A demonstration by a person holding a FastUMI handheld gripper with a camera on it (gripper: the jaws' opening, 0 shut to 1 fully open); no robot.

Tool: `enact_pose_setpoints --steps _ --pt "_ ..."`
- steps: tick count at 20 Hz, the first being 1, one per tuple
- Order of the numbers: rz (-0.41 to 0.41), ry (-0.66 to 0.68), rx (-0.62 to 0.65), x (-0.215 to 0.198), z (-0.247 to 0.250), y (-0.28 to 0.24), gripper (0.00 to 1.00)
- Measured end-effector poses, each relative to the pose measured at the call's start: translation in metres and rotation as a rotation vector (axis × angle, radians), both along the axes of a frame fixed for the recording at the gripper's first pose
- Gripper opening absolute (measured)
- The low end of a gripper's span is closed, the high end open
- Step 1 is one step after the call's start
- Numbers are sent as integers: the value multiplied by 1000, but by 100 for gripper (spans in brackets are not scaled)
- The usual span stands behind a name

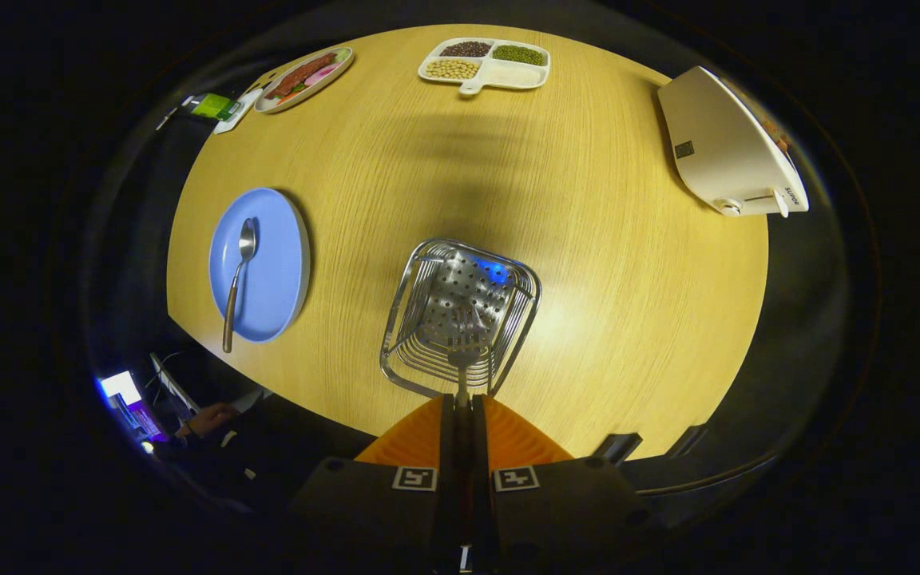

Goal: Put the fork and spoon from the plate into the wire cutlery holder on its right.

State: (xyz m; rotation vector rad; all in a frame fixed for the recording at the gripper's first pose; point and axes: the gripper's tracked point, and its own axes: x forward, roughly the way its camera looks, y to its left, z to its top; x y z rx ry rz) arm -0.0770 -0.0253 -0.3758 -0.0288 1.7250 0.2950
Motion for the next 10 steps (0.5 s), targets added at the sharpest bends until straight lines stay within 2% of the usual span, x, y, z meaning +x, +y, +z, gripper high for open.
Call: enact_pose_setpoints --steps 4,10 --pt "-33 -77 14 11 2 0 15" --pt "-113 -216 49 32 13 5 13"
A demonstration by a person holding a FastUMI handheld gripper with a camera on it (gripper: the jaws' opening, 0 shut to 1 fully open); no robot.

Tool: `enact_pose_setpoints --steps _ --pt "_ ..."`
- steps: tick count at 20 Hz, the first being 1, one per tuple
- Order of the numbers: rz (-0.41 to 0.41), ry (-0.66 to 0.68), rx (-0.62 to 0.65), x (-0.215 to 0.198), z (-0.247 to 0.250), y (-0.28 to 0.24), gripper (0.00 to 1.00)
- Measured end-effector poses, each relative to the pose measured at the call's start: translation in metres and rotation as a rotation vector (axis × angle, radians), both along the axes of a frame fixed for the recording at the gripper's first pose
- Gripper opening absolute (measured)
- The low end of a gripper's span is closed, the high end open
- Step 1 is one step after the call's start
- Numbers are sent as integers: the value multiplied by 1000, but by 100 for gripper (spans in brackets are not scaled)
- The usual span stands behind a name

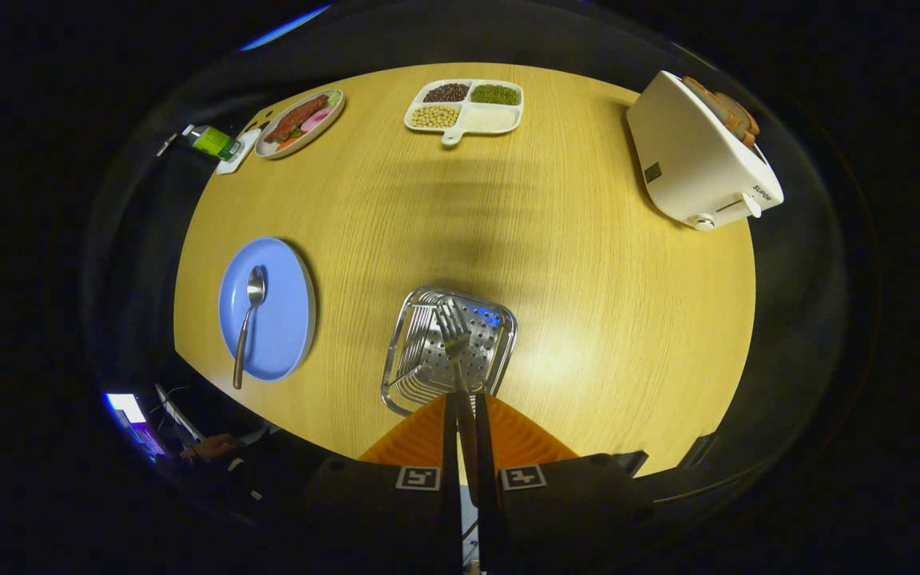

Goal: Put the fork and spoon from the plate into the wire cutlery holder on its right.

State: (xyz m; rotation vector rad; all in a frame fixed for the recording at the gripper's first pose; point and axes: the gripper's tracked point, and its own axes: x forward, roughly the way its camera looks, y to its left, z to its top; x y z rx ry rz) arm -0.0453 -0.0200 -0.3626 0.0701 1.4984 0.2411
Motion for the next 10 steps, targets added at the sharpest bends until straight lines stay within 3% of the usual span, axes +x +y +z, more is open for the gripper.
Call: enact_pose_setpoints --steps 3,6,8,10 --pt "-25 -91 67 7 27 23 14" --pt "-39 -149 170 5 54 69 26" --pt "-35 -163 226 -2 64 105 46" --pt "-14 -156 284 -13 68 145 49"
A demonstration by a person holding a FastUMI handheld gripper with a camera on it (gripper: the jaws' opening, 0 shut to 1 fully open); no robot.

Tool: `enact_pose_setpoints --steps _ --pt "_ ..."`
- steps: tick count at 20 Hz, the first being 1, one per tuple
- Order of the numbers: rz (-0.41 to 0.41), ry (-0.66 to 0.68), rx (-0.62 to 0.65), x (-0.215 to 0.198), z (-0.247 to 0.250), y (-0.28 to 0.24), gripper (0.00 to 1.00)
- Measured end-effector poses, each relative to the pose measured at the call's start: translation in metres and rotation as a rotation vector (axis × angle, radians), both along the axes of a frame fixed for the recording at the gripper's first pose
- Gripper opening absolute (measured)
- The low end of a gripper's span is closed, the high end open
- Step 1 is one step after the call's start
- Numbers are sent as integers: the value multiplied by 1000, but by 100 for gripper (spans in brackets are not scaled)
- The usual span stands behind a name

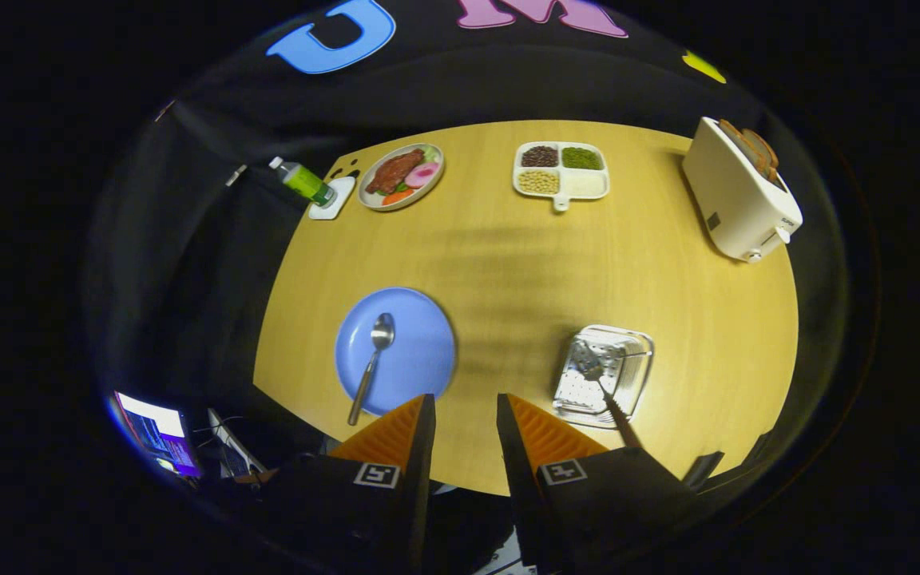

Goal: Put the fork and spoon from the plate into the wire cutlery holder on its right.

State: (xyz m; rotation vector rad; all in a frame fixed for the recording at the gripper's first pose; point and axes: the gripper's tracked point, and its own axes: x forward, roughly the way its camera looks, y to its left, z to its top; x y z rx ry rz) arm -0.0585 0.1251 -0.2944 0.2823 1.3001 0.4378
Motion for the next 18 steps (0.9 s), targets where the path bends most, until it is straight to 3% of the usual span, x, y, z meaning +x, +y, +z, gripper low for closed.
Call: enact_pose_setpoints --steps 4,8,18 --pt "32 38 75 -21 -12 78 49" --pt "34 93 71 -32 -51 130 49" --pt "21 175 -88 -39 -135 167 49"
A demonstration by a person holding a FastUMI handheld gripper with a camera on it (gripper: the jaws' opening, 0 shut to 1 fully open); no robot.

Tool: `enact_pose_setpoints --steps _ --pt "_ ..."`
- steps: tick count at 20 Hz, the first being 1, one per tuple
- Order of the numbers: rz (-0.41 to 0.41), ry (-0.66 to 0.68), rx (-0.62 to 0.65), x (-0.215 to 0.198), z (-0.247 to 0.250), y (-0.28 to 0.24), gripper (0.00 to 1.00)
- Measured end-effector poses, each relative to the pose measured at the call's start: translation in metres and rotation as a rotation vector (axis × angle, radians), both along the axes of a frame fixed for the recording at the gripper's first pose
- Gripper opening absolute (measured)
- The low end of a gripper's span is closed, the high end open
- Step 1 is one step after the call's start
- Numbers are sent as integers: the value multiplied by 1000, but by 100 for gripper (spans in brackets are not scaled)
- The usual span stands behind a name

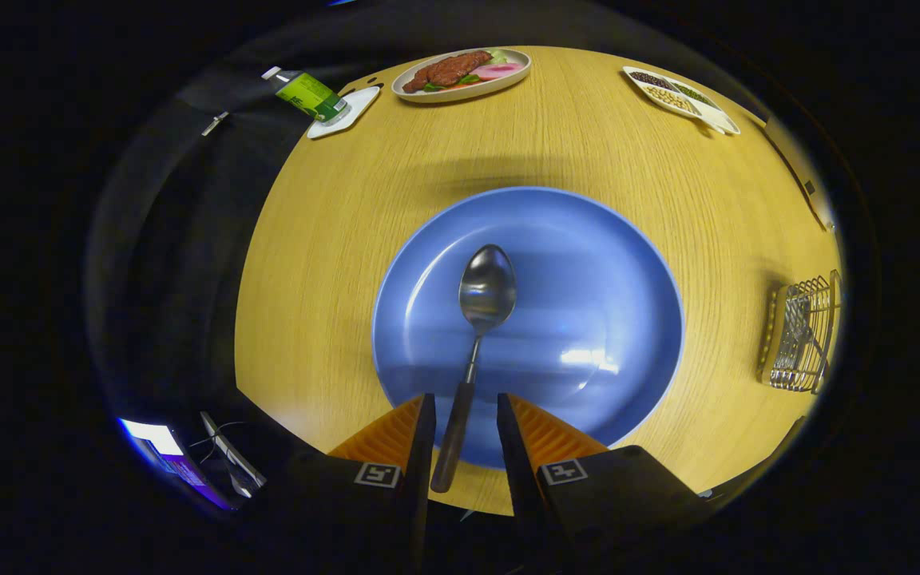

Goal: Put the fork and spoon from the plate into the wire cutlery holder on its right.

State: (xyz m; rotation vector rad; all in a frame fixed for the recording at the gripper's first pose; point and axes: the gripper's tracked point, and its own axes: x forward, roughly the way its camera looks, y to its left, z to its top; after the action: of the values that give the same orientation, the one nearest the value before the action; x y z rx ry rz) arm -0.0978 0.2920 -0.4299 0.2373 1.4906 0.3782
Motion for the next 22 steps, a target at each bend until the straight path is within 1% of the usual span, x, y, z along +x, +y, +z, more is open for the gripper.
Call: enact_pose_setpoints --steps 3,4,5,6,7,8,9,10,11,12,13,14,18,20,22 --pt "4 4 -56 -2 -16 2 49" --pt "-1 1 -84 -2 -20 0 49" --pt "-17 -15 -79 4 -19 3 49" --pt "-15 -6 -98 0 -23 2 36" --pt "-26 -13 -104 4 -21 -1 22" --pt "-28 -4 -95 2 -27 0 17" --pt "-31 -5 -83 1 -22 -1 13" --pt "-40 -5 -63 3 -22 -1 10" --pt "-57 -11 -44 3 -19 -2 9" --pt "-90 -38 -28 8 -16 -4 10" --pt "-117 -61 -21 14 -12 -9 6" --pt "-134 -75 -14 18 -7 -15 6" --pt "-200 -77 70 25 22 -32 6" --pt "-203 -89 107 26 44 -47 6" --pt "-184 -102 126 26 67 -70 6"
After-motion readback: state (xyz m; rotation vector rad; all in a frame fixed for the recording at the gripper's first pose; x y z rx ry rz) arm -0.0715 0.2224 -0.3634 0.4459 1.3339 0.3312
